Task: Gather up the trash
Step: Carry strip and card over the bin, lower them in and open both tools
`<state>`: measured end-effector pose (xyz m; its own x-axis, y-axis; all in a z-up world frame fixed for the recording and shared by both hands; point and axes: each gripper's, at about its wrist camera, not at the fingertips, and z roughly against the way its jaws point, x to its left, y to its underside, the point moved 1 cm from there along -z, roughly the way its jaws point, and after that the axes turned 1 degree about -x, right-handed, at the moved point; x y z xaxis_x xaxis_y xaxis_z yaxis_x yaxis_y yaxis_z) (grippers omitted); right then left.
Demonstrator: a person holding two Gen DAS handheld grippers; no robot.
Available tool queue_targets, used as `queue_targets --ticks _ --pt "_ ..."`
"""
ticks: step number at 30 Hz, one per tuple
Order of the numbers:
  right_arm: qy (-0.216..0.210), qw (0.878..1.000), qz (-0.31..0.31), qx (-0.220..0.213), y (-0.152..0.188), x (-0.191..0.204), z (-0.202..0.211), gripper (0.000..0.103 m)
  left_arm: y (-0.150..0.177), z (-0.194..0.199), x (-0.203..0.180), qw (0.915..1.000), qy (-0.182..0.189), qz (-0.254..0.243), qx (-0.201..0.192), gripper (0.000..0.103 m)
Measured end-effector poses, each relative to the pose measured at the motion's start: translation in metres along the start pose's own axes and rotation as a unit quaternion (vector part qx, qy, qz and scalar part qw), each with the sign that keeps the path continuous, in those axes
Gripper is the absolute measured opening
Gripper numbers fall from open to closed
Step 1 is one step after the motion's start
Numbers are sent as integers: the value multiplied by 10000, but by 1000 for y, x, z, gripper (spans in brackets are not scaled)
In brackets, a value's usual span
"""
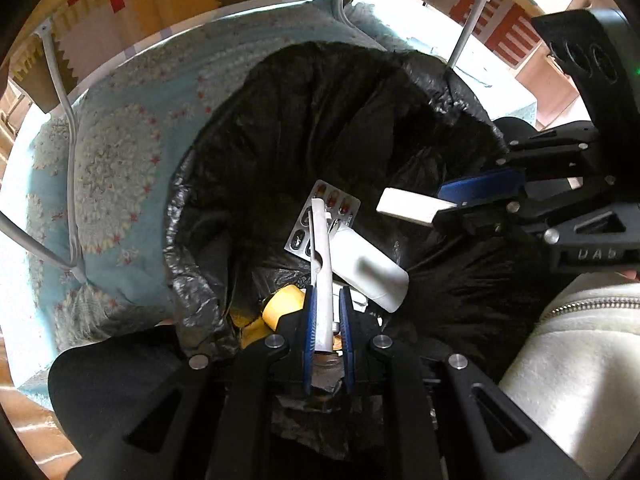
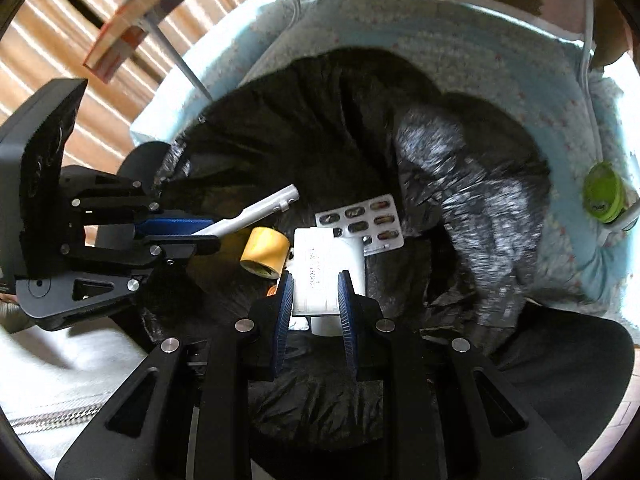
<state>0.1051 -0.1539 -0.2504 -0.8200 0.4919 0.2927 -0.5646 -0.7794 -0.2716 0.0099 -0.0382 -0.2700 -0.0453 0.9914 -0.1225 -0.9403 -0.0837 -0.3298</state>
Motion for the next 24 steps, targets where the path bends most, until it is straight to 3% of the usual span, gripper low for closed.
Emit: queue_targets --ticks 9,12,15,24 --pt "-9 9997 129 188 -1 2 -14 24 -1 -5 -2 9997 -237 -104 13 11" --pt "0 9998 100 165 -1 1 -14 35 -2 -2 -3 9997 -219 -117 -22 12" --pt "30 9999 114 101 -3 1 -11 37 -3 -1 -4 9991 -384 -156 -6 12" --pt "-1 9996 46 -294 -5 2 17 40 -10 30 4 9992 -121 77 -382 12"
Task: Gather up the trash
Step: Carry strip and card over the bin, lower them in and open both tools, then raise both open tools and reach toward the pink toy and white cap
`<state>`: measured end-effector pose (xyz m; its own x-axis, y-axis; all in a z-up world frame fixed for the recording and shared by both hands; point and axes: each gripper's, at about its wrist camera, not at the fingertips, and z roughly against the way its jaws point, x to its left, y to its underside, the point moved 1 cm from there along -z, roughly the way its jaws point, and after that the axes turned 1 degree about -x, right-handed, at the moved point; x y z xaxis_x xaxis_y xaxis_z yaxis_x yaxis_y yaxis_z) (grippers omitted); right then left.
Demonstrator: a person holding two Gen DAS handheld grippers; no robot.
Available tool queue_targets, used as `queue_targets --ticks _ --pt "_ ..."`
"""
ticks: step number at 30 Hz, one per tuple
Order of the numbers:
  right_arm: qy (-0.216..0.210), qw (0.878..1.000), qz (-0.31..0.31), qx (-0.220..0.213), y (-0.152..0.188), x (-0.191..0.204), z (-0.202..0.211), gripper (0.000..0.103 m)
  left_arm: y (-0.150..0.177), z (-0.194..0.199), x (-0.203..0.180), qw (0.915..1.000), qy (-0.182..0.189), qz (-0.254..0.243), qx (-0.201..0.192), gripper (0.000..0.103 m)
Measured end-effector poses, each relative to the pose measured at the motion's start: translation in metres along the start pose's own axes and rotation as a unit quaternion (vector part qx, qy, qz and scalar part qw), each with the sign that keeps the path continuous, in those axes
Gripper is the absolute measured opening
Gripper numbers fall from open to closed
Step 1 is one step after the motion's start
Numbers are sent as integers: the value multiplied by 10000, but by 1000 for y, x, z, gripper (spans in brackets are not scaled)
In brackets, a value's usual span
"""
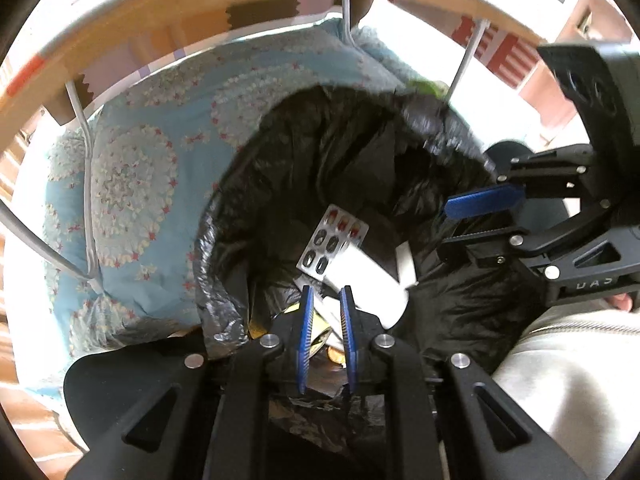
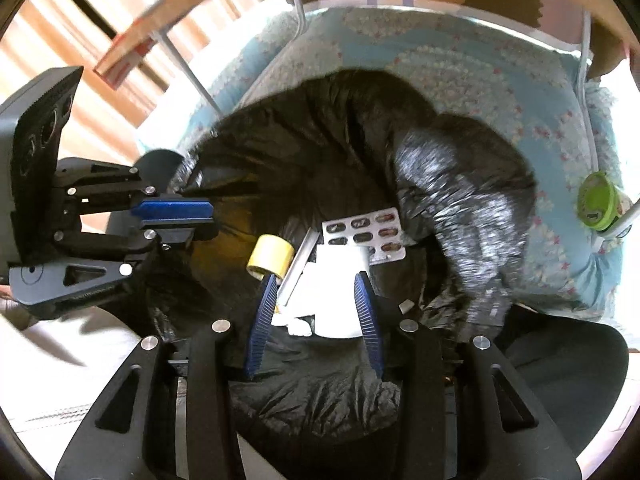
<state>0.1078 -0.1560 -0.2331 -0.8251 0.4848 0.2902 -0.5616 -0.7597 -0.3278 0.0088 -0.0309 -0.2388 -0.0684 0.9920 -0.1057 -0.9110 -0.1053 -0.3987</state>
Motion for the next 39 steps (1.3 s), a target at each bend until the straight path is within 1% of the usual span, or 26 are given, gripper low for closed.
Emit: queue_targets --ticks 5,7,8,9,11,17,20,22,25,28,39 --pt "43 9994 77 -328 -7 1 27 40 -14 24 -3 9995 30 -19 -327 13" --pt "61 9988 132 -461 -11 3 37 40 -19 35 -4 9988 98 -16 -477 17" --pt "59 9985 164 -525 -13 4 43 41 -23 43 -5 9983 103 -24 -579 28" --pt "66 9980 201 -594 -15 5 48 42 -26 48 -5 9977 95 -40 -664 42" --pt "101 9969 286 -729 -19 7 59 42 -33 65 -6 9956 68 -102 -934 54" --pt "259 9920 451 -1149 -38 4 92 42 -58 94 -10 9904 84 -334 -1342 54" --pt "357 9893 497 -1324 -47 1 105 42 -71 102 -8 9882 46 -430 -1470 54" --pt "413 9878 498 -1419 -56 -3 111 42 -80 106 -5 9876 46 -405 -1519 54" --pt "490 9845 488 -1614 -69 -8 121 42 -97 112 -2 9863 144 -308 -1616 54" --pt "561 9820 496 -1732 -77 -12 128 42 -109 116 0 9845 117 -338 -1717 54" --pt "858 9744 505 -2018 -122 -36 145 42 -160 118 21 9805 182 -216 -1946 54"
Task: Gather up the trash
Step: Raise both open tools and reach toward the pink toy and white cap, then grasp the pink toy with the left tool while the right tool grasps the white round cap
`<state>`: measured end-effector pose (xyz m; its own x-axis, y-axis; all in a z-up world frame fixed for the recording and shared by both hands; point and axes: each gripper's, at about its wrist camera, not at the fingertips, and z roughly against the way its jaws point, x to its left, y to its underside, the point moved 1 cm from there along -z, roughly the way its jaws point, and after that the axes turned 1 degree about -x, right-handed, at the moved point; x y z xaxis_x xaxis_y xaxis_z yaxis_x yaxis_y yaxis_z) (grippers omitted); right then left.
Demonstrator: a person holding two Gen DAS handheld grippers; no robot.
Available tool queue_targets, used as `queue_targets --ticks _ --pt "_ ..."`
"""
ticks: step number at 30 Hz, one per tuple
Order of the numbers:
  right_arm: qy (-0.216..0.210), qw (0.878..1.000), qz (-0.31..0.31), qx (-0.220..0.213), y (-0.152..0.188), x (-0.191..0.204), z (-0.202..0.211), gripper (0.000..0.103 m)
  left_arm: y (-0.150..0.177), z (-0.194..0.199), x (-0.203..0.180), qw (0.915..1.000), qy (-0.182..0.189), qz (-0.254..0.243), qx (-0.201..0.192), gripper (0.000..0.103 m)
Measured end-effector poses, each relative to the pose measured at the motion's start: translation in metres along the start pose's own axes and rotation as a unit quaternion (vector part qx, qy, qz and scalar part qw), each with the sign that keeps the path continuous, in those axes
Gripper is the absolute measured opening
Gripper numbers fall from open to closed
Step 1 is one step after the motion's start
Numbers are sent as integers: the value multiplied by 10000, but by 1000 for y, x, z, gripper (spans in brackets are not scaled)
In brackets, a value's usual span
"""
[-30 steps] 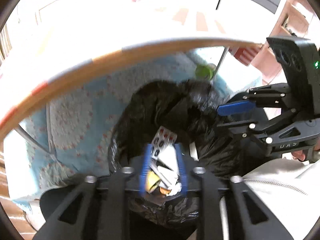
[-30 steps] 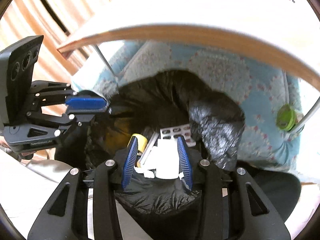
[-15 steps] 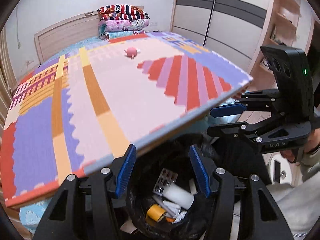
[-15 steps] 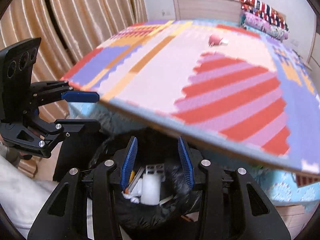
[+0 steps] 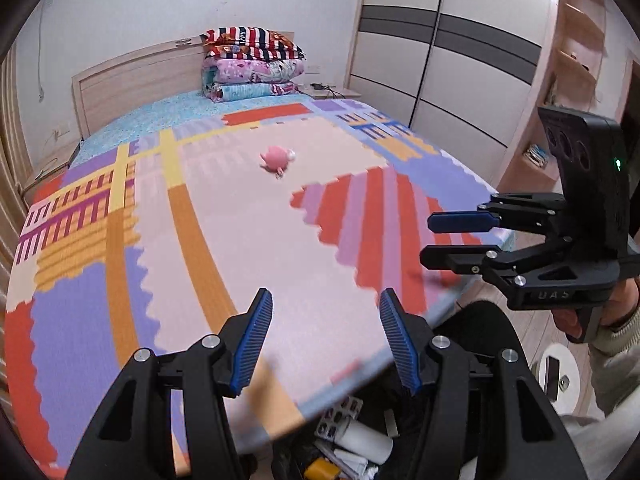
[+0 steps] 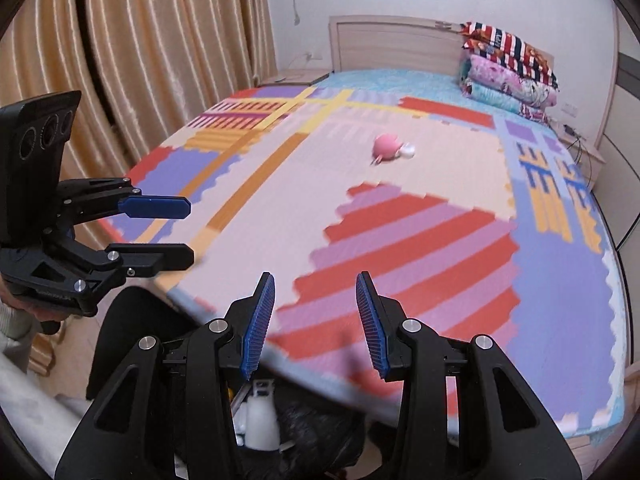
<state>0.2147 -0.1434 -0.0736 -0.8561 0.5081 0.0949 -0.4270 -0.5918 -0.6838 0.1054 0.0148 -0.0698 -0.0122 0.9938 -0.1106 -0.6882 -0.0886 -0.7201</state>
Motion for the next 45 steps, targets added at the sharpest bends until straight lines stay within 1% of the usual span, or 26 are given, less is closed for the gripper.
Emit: queue_targets --ticks 6,10,18,22,26,28,29,30,31,33,36,39,40,42,43,45 --pt "196 9998 -59 -52 -24 -23 -18 42 -32 -18 13 10000 -26 36 -73 54" --pt "375 9993 25 -66 -40 -36 -33 42 -50 -33 21 9996 -254 27 -83 54" --pt "533 9986 35 55 -61 -54 -60 42 -81 -70 40 9997 -127 217 23 54" --pt "484 9988 -49 77 -72 -66 -73 42 -94 -90 45 9997 -108 185 86 54" --pt "482 9987 -95 112 -82 -75 -84 42 -103 -112 54 9991 35 382 180 54" --pt "466 9988 -107 141 -86 -80 -91 42 -106 -122 61 9975 284 615 197 54" --pt "489 9986 -101 147 -87 -82 -93 42 -108 -128 65 9966 332 716 220 54" --pt "479 9987 -112 158 -89 -84 -96 42 -109 -132 68 9962 325 769 245 54" --pt "466 9987 -137 172 -90 -87 -99 39 -111 -138 71 9959 319 811 260 54" --pt "486 9985 -155 207 -91 -92 -105 37 -115 -143 73 9954 336 854 266 54" --pt "471 9985 -171 218 -93 -95 -109 36 -119 -151 76 9959 301 813 263 54" --pt "467 9985 -168 227 -94 -97 -112 36 -121 -162 82 9947 312 909 373 54" --pt "476 9985 -182 217 -94 -98 -112 36 -121 -165 85 9939 334 965 415 54" --pt "450 9985 -253 183 -95 -100 -111 36 -123 -168 90 9920 500 1095 379 53" --pt "436 9985 -273 186 -95 -101 -112 36 -124 -169 92 9916 504 1127 381 52" --pt "435 9985 -279 203 -94 -102 -114 36 -126 -172 91 9915 617 1081 373 47"
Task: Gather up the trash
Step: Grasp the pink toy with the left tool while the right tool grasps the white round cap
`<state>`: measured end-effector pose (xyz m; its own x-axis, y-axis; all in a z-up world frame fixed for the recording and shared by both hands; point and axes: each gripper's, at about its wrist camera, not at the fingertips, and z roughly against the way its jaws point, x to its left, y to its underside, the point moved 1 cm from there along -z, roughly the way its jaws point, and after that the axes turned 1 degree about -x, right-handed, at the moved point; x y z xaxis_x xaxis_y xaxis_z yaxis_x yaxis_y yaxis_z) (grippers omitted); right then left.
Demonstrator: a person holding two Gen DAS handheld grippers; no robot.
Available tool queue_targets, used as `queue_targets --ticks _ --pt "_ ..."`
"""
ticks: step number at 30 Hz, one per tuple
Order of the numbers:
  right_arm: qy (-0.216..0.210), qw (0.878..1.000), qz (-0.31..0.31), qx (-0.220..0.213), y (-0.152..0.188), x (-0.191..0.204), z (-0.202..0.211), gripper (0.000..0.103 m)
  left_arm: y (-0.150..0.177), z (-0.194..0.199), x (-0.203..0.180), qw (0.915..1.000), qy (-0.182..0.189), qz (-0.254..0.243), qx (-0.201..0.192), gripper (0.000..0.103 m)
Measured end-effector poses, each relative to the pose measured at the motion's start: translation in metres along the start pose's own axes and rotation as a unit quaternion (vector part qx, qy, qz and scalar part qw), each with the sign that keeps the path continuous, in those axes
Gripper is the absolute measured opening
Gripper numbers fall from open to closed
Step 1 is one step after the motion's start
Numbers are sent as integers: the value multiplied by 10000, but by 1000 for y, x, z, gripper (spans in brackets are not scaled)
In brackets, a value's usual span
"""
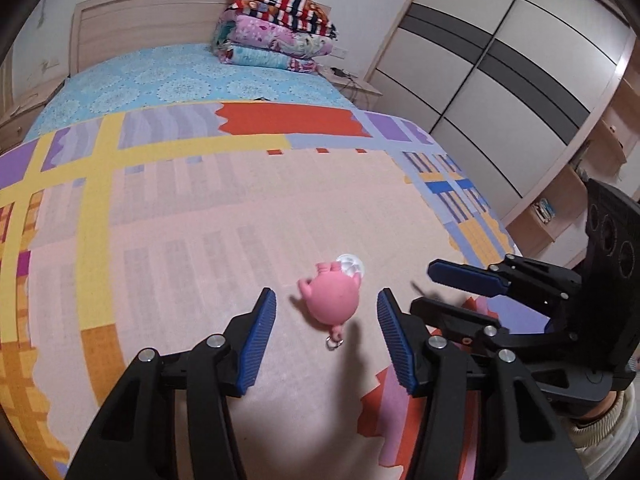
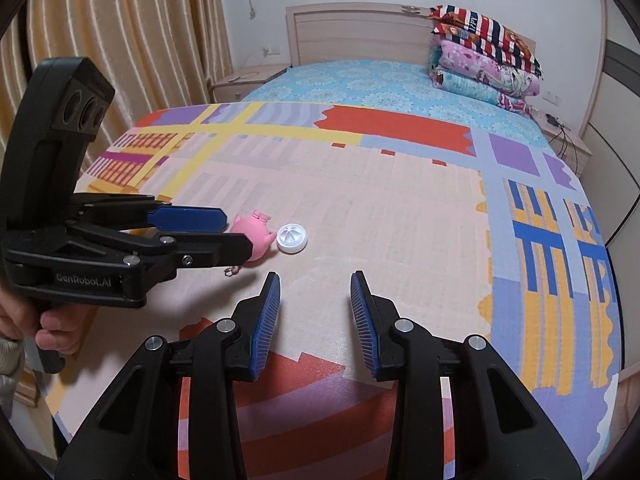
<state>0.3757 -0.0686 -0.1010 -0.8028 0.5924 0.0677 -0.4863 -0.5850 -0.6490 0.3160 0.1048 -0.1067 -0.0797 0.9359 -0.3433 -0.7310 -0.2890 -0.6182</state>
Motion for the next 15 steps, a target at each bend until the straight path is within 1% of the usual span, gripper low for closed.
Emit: queue_targets --ticks 1,3,5,13,15 --pt "-5 10000 12 29 0 0 -2 36 -1 -2 -2 10000 26 -64 13 46" --pt "19 10000 17 30 -1 -1 -4 36 -1 -5 -4 9999 -25 -146 79 33" --pt "-45 10000 -9 -6 -4 -2 -4 36 -1 -7 -4 9999 15 -95 105 28" --pt "-137 9999 16 -5 -16 0 -9 36 3 1 -2 9999 -43 -115 1 27" --pt "-139 9999 64 44 -20 4 -15 36 5 8 1 9998 -128 -146 -34 27"
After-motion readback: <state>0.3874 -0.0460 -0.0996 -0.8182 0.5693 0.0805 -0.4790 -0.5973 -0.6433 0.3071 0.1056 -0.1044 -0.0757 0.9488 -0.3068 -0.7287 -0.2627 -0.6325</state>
